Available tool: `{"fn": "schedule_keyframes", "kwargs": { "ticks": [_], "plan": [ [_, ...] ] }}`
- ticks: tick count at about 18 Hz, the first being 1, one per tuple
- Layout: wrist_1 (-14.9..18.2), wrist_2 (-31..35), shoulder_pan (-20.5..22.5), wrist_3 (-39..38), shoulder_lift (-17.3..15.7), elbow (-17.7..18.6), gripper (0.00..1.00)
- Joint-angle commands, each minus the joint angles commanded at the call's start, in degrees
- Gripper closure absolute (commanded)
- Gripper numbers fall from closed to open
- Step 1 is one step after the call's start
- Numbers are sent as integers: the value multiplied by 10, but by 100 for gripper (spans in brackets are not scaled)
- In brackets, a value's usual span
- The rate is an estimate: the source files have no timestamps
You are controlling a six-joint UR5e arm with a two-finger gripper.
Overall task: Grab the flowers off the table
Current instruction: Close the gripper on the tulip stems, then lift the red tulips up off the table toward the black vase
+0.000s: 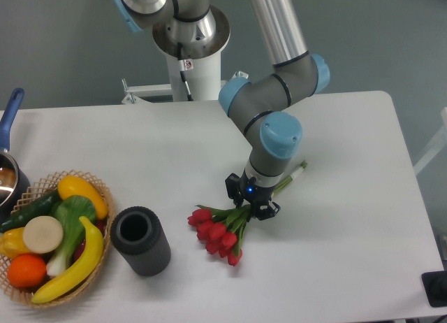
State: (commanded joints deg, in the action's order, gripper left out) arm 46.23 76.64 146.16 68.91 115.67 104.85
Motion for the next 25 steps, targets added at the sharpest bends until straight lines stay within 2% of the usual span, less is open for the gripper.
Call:
{"fn": "schedule_keyframes", "kwargs": {
  "ticks": [4,8,12,20,25],
  "plan": [
    [2,-3,-2,-1,-25,0,61],
    [2,-60,-2,-21,-55,-3,61],
    [3,-112,3,-46,-97,-20,61],
    [1,-237,0,-192,-141,-104,61],
    [-3,-301,-12,-229,-143,-160,61]
  ]
}}
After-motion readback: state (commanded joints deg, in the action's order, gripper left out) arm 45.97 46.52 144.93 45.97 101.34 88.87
